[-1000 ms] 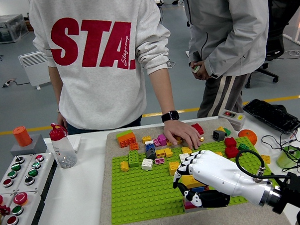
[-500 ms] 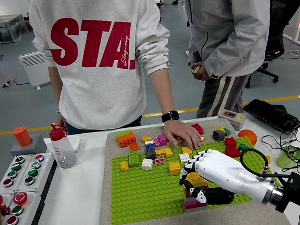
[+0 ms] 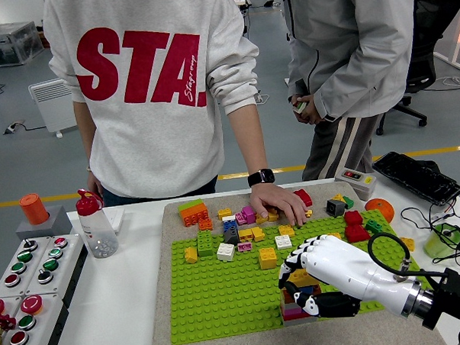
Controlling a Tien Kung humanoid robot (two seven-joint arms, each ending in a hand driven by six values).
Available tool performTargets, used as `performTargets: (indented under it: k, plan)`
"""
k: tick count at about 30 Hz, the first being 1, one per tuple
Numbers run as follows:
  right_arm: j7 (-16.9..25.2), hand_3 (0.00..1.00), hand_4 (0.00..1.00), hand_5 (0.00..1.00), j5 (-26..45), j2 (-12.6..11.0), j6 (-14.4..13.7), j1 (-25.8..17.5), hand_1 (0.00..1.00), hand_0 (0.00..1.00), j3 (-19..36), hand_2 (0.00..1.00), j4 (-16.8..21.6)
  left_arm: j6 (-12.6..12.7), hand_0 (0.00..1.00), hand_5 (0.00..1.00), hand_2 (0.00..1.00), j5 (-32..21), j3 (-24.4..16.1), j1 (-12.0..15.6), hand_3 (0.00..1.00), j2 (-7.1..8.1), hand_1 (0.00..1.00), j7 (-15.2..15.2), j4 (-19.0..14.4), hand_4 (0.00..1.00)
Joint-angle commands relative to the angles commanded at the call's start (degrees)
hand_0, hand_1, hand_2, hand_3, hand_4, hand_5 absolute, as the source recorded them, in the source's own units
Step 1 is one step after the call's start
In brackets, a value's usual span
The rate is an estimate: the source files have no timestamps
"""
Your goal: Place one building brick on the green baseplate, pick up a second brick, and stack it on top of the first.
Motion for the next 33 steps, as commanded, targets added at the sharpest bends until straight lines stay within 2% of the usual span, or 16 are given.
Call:
performTargets:
  k: [33]
  plan:
    - [-0.12, 0.522, 0.308, 0.374, 0.32, -0.05, 0.21, -0.79, 0.569, 0.529, 0.82, 0.558, -1.59, -0.04, 0.662, 0.998, 0.689, -0.07, -0.04, -0.21, 0.576, 0.01, 0.687, -0.13, 0.00, 0.290]
